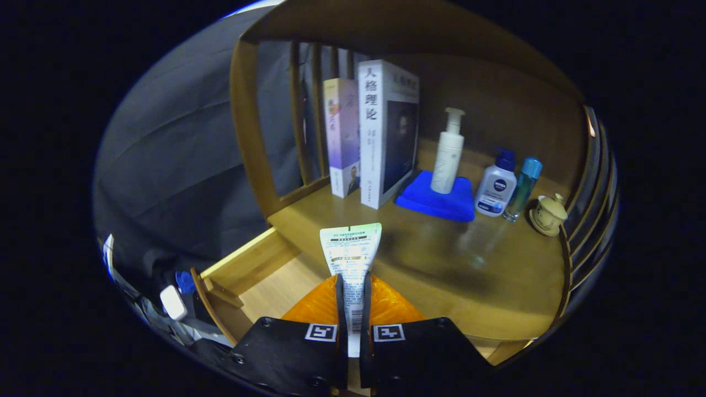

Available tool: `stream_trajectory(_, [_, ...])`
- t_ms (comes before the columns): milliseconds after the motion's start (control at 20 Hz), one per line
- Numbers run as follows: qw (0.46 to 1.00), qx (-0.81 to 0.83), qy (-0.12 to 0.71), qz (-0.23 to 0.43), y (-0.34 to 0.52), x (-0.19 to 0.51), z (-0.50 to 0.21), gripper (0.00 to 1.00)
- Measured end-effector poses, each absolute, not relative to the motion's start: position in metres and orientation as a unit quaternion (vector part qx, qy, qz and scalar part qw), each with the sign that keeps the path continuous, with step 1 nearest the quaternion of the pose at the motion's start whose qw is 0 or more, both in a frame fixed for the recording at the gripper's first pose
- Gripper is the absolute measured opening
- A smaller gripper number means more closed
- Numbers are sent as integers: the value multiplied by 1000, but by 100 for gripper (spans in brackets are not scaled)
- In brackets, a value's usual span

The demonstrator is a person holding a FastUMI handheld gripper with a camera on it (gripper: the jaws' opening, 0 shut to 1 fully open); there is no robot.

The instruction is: Pull open the drawer, take out the items inside it, and place them on the countertop above the cabinet.

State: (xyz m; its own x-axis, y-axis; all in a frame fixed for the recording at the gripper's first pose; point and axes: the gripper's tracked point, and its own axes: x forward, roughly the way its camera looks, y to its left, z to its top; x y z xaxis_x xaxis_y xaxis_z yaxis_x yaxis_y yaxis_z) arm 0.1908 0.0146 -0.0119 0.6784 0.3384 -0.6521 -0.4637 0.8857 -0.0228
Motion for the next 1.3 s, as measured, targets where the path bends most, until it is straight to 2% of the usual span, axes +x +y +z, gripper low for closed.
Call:
stream_trajectory(300, [934, 20, 322, 156, -5, 231, 4, 10])
stream_trajectory(750, [932, 122, 332, 73, -33, 270, -3, 10])
stream_trajectory(1000, [927, 137, 345, 50, -37, 279, -16, 20])
stream_trajectory(1200, [926, 147, 347, 30, -40, 283, -24, 20])
stream_trajectory(1250, [926, 146, 348, 26, -41, 282, -26, 25])
stream_trajectory(1300, [928, 148, 341, 25, -44, 281, -23, 22])
